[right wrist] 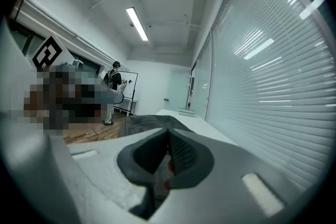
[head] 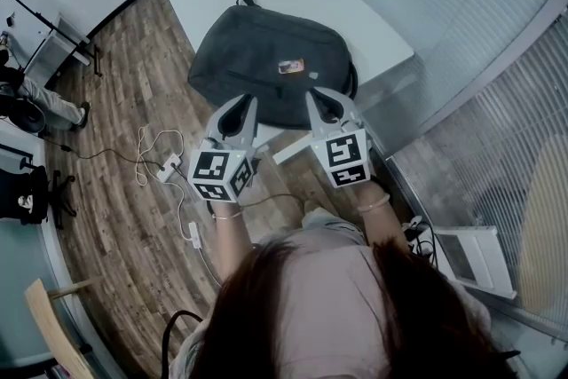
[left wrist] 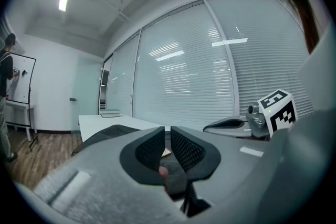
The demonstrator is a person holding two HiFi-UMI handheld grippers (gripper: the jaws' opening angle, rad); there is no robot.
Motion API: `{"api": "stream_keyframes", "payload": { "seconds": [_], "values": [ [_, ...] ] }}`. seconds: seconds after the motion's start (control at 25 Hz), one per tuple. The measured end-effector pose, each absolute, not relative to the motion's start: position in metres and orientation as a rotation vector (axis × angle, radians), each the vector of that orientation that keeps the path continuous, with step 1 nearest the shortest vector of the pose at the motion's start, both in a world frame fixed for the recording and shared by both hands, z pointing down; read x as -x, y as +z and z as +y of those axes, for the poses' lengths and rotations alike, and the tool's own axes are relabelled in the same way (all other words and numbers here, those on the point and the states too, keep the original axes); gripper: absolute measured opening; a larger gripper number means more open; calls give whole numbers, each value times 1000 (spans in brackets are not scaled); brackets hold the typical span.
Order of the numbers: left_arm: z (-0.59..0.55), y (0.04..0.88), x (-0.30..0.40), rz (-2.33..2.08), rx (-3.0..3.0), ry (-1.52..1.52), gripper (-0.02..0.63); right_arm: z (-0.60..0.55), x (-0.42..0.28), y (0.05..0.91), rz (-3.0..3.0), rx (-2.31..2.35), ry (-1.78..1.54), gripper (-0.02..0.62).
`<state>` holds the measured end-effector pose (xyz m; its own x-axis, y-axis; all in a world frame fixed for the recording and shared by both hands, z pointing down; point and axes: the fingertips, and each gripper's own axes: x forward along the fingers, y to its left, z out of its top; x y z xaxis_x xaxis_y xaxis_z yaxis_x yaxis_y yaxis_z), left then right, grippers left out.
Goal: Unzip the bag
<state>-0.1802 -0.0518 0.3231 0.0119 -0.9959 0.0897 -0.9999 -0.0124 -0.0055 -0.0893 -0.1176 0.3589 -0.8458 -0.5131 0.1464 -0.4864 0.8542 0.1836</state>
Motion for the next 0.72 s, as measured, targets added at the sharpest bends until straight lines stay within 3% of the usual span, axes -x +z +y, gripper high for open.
{"api": "stream_keyframes", "payload": {
  "seconds": [0.72],
  "values": [
    [-71, 325, 196, -2101, -2258, 127, 43, -123, 110, 357, -2827, -785, -238, 3]
  ]
}}
